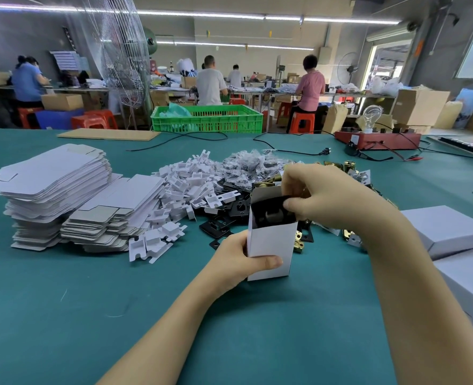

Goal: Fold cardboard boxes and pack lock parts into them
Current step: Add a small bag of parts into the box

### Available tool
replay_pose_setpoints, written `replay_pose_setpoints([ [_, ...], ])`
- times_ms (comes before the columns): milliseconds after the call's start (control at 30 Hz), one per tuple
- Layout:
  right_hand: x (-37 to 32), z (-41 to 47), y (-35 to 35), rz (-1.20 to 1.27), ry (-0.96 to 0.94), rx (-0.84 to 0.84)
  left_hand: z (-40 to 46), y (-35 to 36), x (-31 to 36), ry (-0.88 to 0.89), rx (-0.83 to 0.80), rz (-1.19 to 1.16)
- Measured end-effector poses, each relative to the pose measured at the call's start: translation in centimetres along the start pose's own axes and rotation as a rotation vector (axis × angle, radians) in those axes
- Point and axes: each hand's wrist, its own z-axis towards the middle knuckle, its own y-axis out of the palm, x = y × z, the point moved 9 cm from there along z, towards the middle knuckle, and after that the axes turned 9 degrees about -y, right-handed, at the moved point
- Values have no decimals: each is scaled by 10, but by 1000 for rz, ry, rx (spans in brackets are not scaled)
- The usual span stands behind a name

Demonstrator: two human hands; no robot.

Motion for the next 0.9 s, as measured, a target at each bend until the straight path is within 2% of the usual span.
replay_pose_setpoints([
  [100, -1, -3, -11, 81, -12, 110, 0, 0, -1, -9, 1, 10],
  [267, 1, -3, -14, 291, 83, 152, 0, 0, -1, -18, 2, 15],
  [367, 10, -6, -5, 554, 188, 108, 0, 1, -1, -18, 5, 12],
  [433, 11, -8, 1, 632, 182, 36, 0, 0, -1, -16, 4, 7],
  [533, 9, -9, 4, 565, 115, -24, 1, -1, -1, -15, 5, 10],
  [700, 11, -4, -3, 335, 58, 49, 0, 0, -1, -12, -8, 11],
  [900, 10, 1, 3, 256, 53, 46, -1, 0, 0, -10, -10, 2],
])
